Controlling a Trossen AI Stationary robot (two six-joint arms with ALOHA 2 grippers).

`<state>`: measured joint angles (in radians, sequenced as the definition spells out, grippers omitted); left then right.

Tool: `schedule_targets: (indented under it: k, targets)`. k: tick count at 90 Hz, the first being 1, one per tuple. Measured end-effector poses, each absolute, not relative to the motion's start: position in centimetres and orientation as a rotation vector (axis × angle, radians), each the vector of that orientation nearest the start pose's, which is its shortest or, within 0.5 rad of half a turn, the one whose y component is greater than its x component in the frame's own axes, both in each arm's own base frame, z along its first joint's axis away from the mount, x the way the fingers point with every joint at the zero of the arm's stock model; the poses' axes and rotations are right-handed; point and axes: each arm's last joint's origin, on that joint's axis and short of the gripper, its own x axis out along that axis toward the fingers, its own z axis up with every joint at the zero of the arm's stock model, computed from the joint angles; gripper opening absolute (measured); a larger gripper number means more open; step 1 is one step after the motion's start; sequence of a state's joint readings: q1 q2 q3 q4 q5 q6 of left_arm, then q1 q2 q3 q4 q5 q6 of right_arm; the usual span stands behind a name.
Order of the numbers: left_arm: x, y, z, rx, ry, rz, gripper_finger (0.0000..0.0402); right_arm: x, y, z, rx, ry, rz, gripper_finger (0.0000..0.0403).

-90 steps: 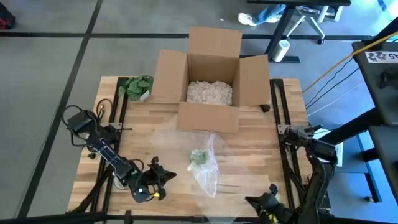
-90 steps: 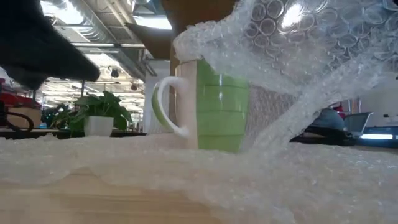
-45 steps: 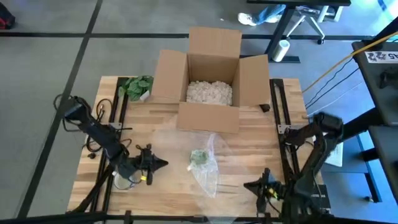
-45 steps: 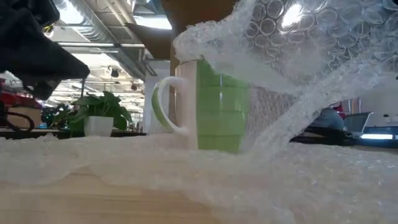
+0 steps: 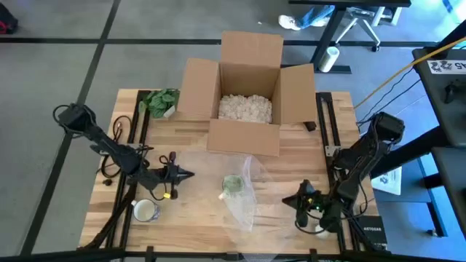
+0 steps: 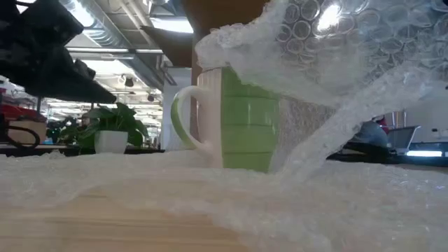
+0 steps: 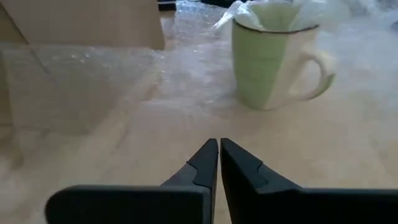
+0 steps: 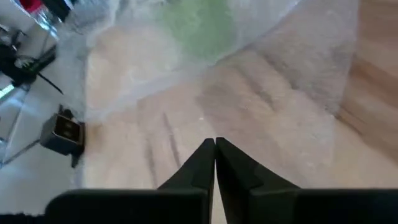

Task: Wrap mug
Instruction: Wrap the green mug with the bubble wrap

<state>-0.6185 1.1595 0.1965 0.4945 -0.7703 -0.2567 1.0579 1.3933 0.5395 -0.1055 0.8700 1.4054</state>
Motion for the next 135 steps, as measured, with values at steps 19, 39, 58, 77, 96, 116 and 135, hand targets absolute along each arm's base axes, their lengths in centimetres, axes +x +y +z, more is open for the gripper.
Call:
schedule_targets:
  k: [19,39,58,77,96,116,135]
  targets:
    - [15.8,-7.0,12.8,-0.117,0.433,0.366,0.001,13.2,19.0,14.8,0.594,0.534,-0.204,0.0]
    - [15.5,-5.9,12.2,-0.241,0.473,0.467,0.0051,13.3,19.3,15.0,0.61,0.519,-0.179,0.0]
    - [15.7,-5.6,12.1,-0.262,0.48,0.475,0.0099,13.3,19.3,15.0,0.61,0.52,-0.179,0.0]
    - [15.5,-5.6,11.9,-0.211,0.525,0.445,0.013,13.4,19.3,15.1,0.605,0.499,-0.19,0.0]
    - [14.6,-5.3,11.0,-0.29,0.622,0.506,0.0119,13.4,19.3,15.1,0.58,0.498,-0.185,0.0]
    - [14.2,-6.2,10.8,-0.389,0.711,0.392,0.0106,13.3,19.3,15.1,0.586,0.514,-0.175,0.0]
    - [13.2,-6.6,11.5,-0.432,0.729,0.341,0.0097,13.4,19.3,15.1,0.585,0.483,-0.189,0.0]
